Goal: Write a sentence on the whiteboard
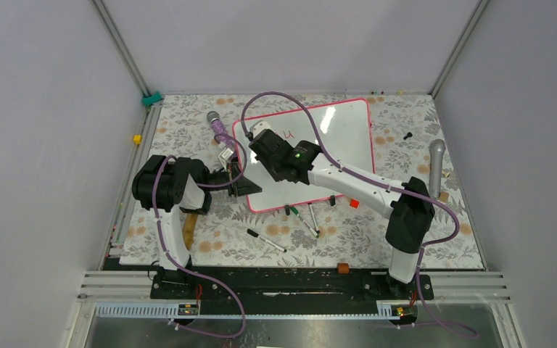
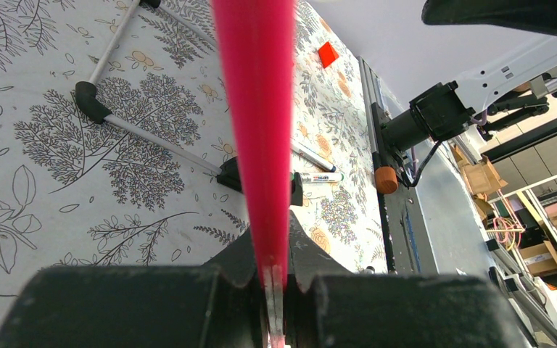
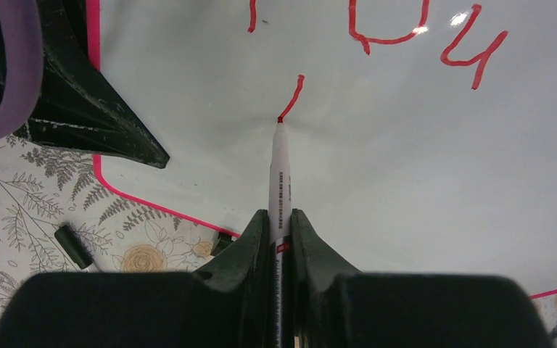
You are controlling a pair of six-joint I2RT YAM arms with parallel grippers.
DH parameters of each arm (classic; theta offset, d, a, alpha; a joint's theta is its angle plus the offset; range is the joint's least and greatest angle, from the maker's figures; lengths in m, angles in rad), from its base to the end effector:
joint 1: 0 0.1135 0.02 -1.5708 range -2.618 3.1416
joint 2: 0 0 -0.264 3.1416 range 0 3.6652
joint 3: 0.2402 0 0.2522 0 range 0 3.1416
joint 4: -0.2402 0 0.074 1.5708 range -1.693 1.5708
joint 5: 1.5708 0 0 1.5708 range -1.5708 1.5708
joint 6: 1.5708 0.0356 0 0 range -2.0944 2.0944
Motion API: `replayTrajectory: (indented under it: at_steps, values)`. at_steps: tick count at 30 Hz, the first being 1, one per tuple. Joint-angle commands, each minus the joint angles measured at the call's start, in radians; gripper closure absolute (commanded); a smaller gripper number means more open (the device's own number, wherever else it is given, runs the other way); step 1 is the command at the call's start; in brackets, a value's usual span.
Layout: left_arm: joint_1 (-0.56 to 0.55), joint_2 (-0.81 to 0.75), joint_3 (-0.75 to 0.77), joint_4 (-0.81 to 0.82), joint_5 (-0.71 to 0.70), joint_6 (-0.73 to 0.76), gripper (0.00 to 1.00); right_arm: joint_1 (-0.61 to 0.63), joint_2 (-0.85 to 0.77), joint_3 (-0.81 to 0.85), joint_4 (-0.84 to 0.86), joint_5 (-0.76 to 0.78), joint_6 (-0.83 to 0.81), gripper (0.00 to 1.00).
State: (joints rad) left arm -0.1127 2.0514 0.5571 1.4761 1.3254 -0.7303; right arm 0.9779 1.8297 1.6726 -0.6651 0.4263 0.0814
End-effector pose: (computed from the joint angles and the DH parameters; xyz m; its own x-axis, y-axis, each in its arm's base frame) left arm 0.2974 -0.0684 0.1064 -0.6746 -0.0867 -0.7331 0.7262 0.0999 -0.6801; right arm 0.2421 0.3329 0.3117 -0.4566 -0.5452 -0.7030 -0.5626 0.7891 -0.2466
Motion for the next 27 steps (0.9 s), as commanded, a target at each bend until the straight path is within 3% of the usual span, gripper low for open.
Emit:
replayTrajectory:
  at_steps: [1,27]
  values:
    - [-0.016,0.041,0.005,-0.007,0.04,0.066,1.0,0.004,-0.007,-0.016,-0.015,-0.022,0.016,1.0]
    - [-0.016,0.041,0.007,-0.007,0.042,0.064,1.0,0.002,-0.031,0.076,0.018,0.067,-0.051,1.0]
